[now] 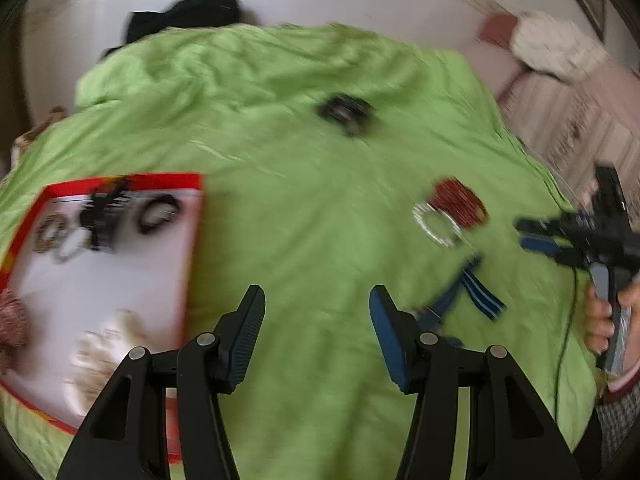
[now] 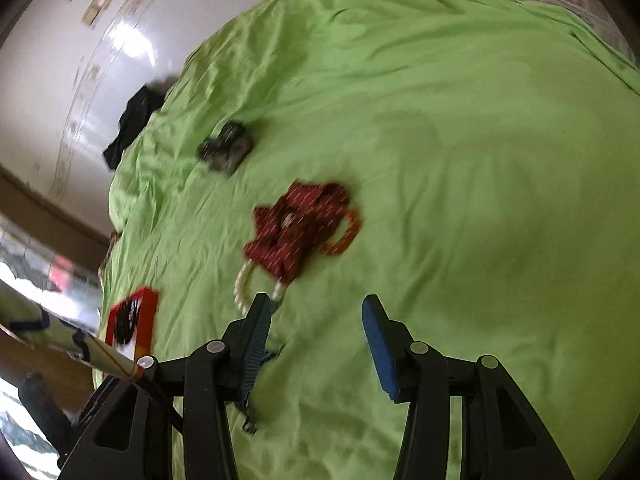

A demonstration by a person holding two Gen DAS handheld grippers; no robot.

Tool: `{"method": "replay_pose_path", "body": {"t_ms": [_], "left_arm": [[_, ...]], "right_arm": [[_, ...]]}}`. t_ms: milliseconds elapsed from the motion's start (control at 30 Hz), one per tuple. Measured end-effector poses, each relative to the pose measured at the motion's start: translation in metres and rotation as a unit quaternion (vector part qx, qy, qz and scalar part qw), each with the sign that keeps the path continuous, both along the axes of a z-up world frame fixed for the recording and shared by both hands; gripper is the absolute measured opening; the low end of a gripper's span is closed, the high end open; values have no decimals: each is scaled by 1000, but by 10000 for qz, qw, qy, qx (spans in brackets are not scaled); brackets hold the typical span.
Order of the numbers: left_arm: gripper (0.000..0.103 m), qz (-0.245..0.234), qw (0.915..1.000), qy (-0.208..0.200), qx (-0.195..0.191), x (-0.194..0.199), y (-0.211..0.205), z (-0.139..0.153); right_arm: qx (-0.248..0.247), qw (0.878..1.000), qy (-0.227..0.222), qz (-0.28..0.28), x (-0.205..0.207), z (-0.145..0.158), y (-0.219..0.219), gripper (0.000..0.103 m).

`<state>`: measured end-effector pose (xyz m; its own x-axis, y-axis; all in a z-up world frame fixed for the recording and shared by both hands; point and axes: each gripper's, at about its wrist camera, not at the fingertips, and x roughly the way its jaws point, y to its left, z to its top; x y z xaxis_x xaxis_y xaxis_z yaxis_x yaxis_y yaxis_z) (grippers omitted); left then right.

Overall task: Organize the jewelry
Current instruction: 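Move both open tools back to the jewelry beside the tray, then grasp the blue-striped strap watch with the left tool while the right grasps the red bead bracelet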

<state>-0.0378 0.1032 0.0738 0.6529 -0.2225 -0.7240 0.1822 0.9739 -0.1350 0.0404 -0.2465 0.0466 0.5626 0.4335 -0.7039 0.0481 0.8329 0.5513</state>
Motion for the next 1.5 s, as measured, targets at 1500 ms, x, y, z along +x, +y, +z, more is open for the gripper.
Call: {"method": "replay_pose_path", "body": {"t_ms": [1500], "left_arm": [[53, -1322, 9885, 572, 460, 38, -119, -57]], "right_arm": [[-1550, 9875, -278, 5, 73, -34, 15, 27]]}}
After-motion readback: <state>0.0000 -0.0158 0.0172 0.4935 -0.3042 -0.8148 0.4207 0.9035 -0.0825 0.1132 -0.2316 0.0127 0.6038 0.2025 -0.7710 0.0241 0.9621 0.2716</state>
